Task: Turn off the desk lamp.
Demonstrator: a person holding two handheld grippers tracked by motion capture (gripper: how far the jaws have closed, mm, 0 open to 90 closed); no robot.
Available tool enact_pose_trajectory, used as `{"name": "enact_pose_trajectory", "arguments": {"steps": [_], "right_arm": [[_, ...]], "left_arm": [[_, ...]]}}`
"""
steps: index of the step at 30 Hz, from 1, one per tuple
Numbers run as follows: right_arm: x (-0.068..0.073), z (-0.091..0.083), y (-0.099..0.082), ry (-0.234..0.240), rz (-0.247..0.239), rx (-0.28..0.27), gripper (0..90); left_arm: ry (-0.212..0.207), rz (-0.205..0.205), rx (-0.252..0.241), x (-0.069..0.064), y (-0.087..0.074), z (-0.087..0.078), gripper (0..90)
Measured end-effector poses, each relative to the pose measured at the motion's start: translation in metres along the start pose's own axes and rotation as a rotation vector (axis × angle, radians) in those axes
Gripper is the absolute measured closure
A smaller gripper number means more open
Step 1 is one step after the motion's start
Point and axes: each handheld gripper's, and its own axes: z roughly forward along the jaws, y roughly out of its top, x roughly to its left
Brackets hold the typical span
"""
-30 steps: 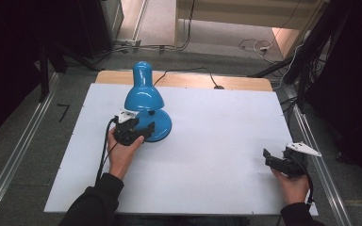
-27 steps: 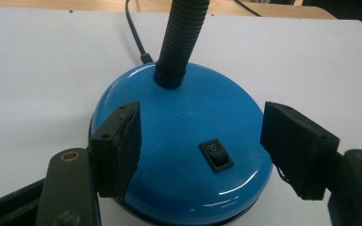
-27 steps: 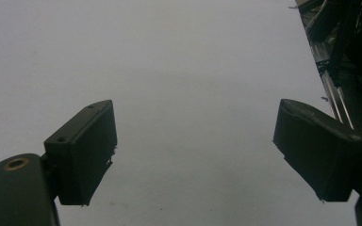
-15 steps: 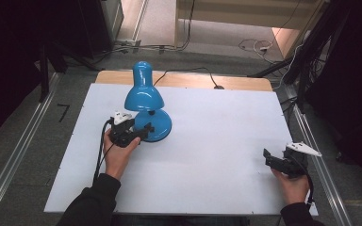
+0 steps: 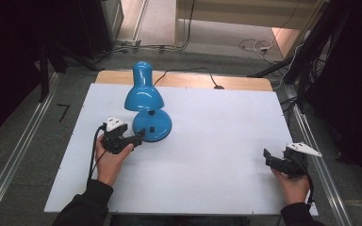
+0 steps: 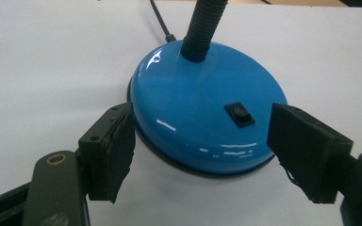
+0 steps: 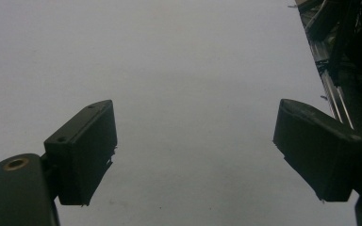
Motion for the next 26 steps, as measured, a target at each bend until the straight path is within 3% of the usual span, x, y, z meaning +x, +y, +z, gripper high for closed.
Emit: {"name": "enact_pose_trajectory", "arguments": {"steps": [18, 26], "right_arm": [[0.0, 0.0, 0.0, -0.002, -0.003, 0.0, 12.7], [-0.001, -0.001, 0.0, -0.005, 0.0, 0.0, 12.7]], "left_arm": [[0.015, -0.011, -0.018, 0.014, -0.023, -0.047, 24.6], [0.07, -0.004, 0.023, 0.026, -0.044, -0.067, 21.4]]}}
